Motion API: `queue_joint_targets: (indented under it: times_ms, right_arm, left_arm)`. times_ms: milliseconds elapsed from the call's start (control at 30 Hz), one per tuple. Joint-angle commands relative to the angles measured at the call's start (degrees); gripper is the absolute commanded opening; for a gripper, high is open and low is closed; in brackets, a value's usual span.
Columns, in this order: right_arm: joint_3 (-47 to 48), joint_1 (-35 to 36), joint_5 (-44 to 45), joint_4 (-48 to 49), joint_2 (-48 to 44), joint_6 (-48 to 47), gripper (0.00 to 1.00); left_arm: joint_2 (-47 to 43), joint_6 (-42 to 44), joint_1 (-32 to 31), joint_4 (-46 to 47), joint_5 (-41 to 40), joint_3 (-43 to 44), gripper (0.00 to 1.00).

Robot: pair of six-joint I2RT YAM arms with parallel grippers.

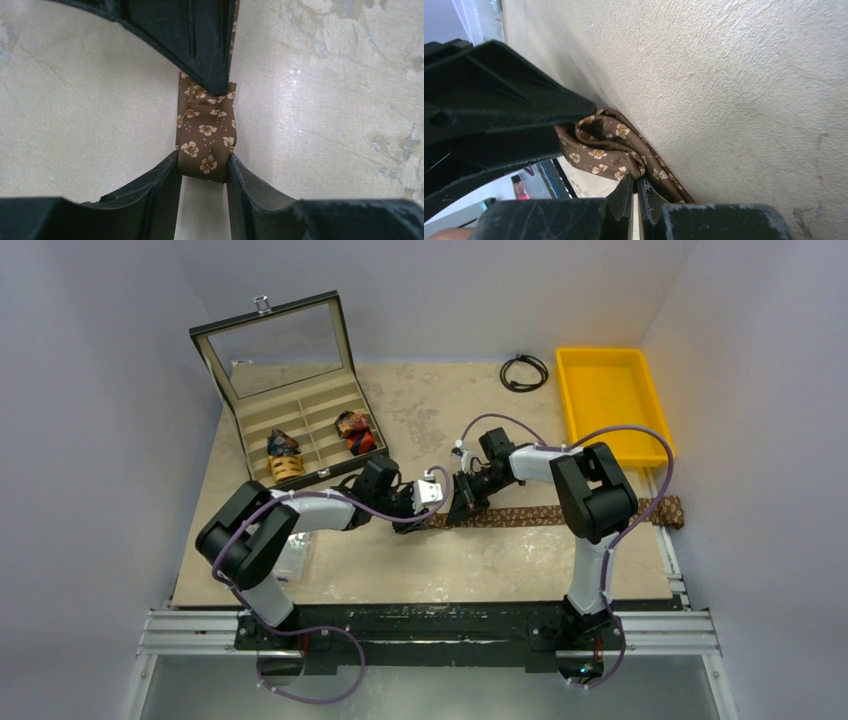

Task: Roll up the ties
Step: Roll the tie at the center of the board.

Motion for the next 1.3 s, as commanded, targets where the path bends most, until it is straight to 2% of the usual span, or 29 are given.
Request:
queue_joint_targets:
  times_ms: [0, 300, 567, 767, 1000, 1167, 1267]
  right_arm:
    - [0.61, -0.10, 5.74, -0.50, 0.61, -2.07, 0.00]
    - [1.22, -0.12, 5.41, -0.27, 0.95, -1.65, 0.00]
    - [0.75, -0.09, 4.20, 0.88, -0.25, -0.50, 0.00]
    - [1.88, -0.07, 2.76, -0.67, -1.94, -0.65, 0.01]
    - [4.03, -1.56, 2.94, -6.86, -4.59, -3.95, 0.20]
    - [4.41, -3.61, -0.47, -9.43, -7.27, -5.61, 0.26]
    - [3.82, -3.52, -2.63, -7.27, -8.38, -2.95, 0.37]
  left_arm:
    - [-2.50, 0.09, -1.87, 3.68, 4.09, 2.31, 0.33]
    - [3.66, -9.01, -4.70, 5.95, 1.38, 8.43, 0.35]
    - [7.25, -7.57, -4.93, 5.49, 0.68, 6.44, 0.37]
    - [7.44, -6.70, -4.85, 3.12, -2.99, 5.41, 0.35]
    - [6.54, -6.82, -4.84, 0.73, -3.90, 5.19, 0.28]
    - [6.85, -7.67, -4.84, -0.72, -4.36, 6.52, 0.27]
    - [6.93, -8.59, -4.86, -1.20, -4.36, 7.21, 0.28]
